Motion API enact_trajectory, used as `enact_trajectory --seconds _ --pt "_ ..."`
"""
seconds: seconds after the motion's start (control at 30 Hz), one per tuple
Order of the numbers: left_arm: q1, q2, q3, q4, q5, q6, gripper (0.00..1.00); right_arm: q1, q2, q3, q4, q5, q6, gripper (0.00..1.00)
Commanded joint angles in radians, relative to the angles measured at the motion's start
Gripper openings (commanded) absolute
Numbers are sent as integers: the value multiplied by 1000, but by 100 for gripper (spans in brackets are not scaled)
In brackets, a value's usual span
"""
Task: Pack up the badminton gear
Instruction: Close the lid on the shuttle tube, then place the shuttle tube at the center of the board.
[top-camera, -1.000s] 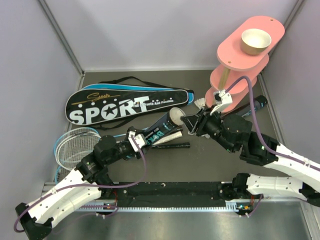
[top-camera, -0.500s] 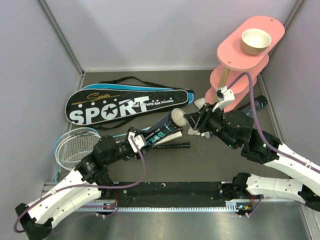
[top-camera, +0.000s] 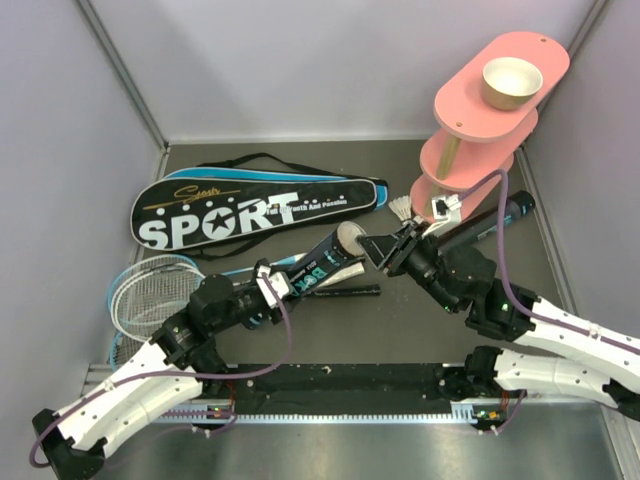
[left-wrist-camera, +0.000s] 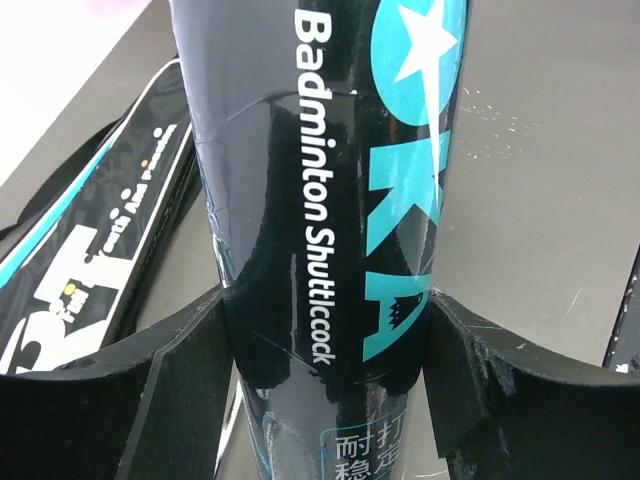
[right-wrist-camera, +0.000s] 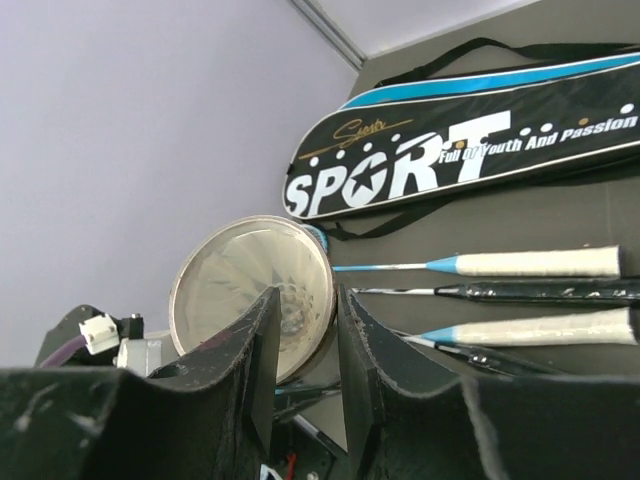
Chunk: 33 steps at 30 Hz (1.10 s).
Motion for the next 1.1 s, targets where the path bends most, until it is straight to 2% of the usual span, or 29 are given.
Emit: enact_trajectory --seconds 0.0,0.27,0.4,0.5,0.6,0.63,0.7,0.73,0.77,0.83,0.93,1.07 --pt "0 -41 41 331 65 -68 0 38 24 -111 66 -60 113 27" --pt "9 -55 12 466 129 -165 0 61 44 -155 40 -42 183 26" --pt "9 -35 30 428 141 -142 0 64 49 -131 18 -43 146 29" --pt "11 -44 22 421 147 -133 0 46 47 -85 -50 -101 135 30" --pt "11 -23 39 392 155 -148 0 -15 3 -18 -147 -159 47 47" --pt "9 -3 45 388 155 -156 0 -46 -14 21 -163 -187 10 61" --pt "11 19 59 386 146 -186 0 -120 -61 84 -219 -222 -102 73" --pt "9 52 67 377 126 -196 0 -129 -77 140 -244 -215 -145 87" --pt "11 72 78 362 121 -205 0 -135 -88 165 -256 -198 -188 93" --pt "11 139 131 304 103 -246 0 -138 -103 216 -264 -204 -285 99" --pt "11 209 199 259 89 -311 0 -138 -128 224 -247 -252 -365 99" --pt "11 246 214 298 82 -450 0 -138 -174 181 -151 -342 -403 99"
